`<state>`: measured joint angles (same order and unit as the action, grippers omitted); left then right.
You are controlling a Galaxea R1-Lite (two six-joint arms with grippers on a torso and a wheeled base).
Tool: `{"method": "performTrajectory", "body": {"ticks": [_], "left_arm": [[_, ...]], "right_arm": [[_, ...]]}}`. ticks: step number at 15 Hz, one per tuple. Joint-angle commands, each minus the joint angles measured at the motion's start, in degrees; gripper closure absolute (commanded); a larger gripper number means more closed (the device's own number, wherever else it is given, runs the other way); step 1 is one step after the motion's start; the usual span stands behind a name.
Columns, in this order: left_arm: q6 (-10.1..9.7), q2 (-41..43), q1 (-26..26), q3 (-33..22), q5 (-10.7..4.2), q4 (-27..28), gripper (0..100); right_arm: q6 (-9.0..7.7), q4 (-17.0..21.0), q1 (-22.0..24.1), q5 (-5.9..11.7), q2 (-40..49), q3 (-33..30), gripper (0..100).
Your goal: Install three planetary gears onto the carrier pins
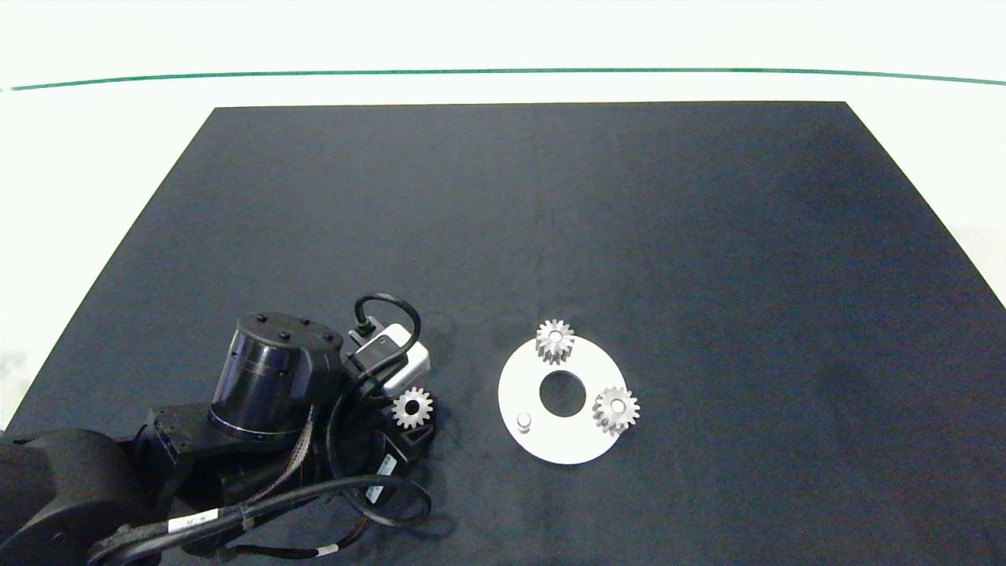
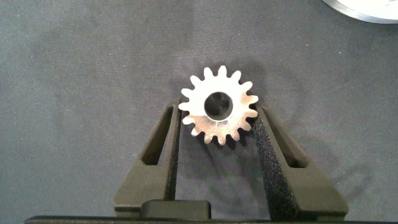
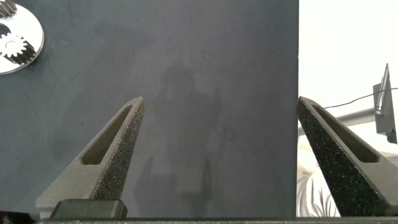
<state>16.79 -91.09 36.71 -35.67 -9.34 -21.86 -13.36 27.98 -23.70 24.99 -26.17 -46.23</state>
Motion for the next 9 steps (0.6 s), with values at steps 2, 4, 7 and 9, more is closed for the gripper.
{"method": "performTrajectory", "body": {"ticks": [2,4,7,9], "left_arm": [[0.09,0.21,0.12,0.16,-0.07,-0.03,77],[0.09,0.38,0.21,0.25,-0.07,-0.03,81],[-0.53,1.62,0.47,0.16,0.02,-0.11,87],[-2.28,2.93,2.05,-0.1,-0.07,-0.11,90]], "right_arm": [[-0.09,0.15,-0.03,0.15,-0.19,0.0,0],[-0.09,0.15,-0.03,0.15,-0.19,0.0,0],[-0.17,0.15,0.06,0.15,-0.19,0.0,0],[-0.17,0.15,0.06,0.15,-0.19,0.0,0]]}}
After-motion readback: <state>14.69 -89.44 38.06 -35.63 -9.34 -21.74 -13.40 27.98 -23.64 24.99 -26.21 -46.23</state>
